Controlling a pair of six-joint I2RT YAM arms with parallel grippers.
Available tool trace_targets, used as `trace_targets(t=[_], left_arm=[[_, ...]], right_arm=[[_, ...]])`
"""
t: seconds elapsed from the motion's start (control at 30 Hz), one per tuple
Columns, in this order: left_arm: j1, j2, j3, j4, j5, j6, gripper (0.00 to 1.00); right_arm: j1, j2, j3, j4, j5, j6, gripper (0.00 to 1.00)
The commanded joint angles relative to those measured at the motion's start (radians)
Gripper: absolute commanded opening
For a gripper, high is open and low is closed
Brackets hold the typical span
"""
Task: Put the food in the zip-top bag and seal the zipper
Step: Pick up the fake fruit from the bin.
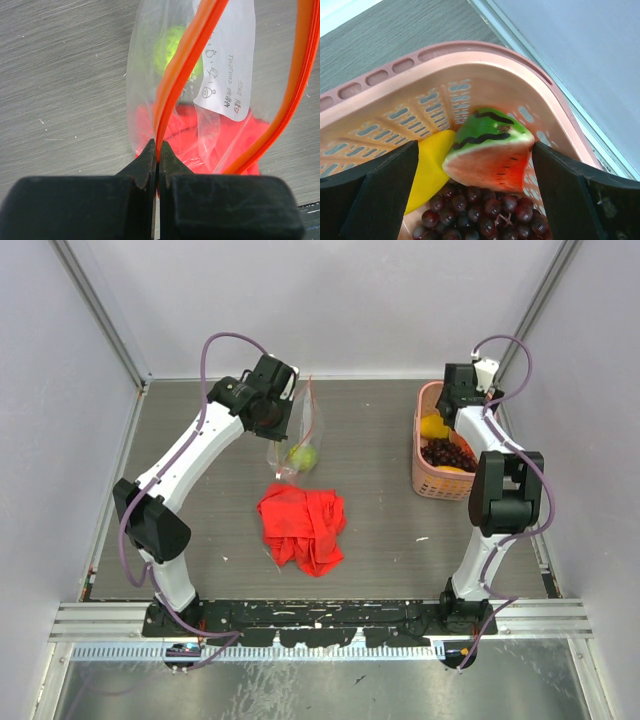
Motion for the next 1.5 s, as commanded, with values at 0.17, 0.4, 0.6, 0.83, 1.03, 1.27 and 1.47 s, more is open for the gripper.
trace_targets(t=[0.17, 0.4, 0.6, 0.83, 1.03, 1.27, 1.47], left_arm=[[-0.006, -0.057, 0.000, 0.026, -0.004, 0.020, 0.00], [-0.007, -0.057, 0.001, 0.026, -0.001, 0.020, 0.00], [-0.009, -0.062, 0.000, 0.027, -0.003, 0.021, 0.00], [-0.011, -0.064, 0.002, 0.026, -0.004, 0.021, 0.00], [-0.013, -0.066, 0.000, 0.028, -0.001, 0.021, 0.00], [-0.015, -0.073, -0.002, 0.027, -0.008, 0.023, 0.00], [-0.016, -0.076, -0.003, 0.028, -0.009, 0.025, 0.00]], right_arm=[[-0.056, -0.035, -0.116, 0.216, -0.269, -0.027, 0.99], [-0.104, -0.099, -0.232, 0.341, -0.574, -0.105, 0.94], [-0.128, -0.105, -0.248, 0.361, -0.638, -0.147, 0.86], [-0.128, -0.100, -0.203, 0.280, -0.587, -0.204, 0.81], [-0.128, -0.118, -0.182, 0.199, -0.590, -0.284, 0.82], [-0.128, -0.088, -0.125, 0.161, -0.596, -0.342, 0.77], [-0.128, -0.084, -0.112, 0.152, -0.584, -0.346, 0.56]])
